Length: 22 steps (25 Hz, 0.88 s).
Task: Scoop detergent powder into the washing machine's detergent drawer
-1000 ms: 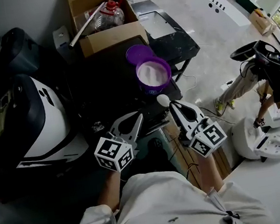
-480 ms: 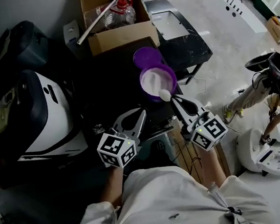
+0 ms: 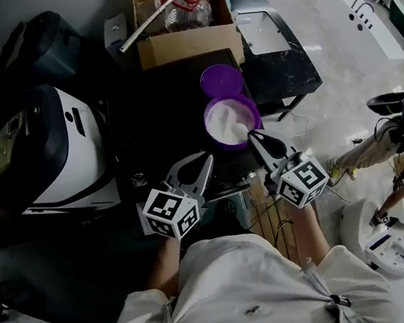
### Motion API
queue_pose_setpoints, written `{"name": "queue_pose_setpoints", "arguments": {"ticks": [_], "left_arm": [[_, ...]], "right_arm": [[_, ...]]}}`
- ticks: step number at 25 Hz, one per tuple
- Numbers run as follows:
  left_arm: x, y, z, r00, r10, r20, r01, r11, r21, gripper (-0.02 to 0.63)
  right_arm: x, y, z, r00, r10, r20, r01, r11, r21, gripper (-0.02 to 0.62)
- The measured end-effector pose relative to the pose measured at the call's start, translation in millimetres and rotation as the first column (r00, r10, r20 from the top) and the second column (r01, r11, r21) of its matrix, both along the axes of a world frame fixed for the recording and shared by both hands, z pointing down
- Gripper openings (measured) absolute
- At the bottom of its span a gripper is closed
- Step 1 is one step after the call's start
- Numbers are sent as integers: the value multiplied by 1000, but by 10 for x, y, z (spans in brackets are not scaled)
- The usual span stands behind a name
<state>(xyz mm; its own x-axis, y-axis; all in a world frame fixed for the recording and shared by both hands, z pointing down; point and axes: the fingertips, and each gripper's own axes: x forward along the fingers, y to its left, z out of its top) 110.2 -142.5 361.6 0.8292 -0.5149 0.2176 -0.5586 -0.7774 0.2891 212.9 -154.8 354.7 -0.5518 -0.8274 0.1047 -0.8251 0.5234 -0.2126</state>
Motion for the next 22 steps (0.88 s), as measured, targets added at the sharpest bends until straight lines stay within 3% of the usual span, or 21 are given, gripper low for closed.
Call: {"name": "queue_pose_setpoints", "arguments": {"ticks": [12, 22], "left_arm": [[38, -161, 187, 996, -92, 14, 93, 995, -44, 20], [77, -275, 299, 993, -117, 19, 118, 991, -63, 20]], "right_arm": [[72, -388, 265, 991, -92, -94, 87, 995, -48, 15], [58, -619, 431, 969, -134, -208, 123, 990, -65, 16]]}}
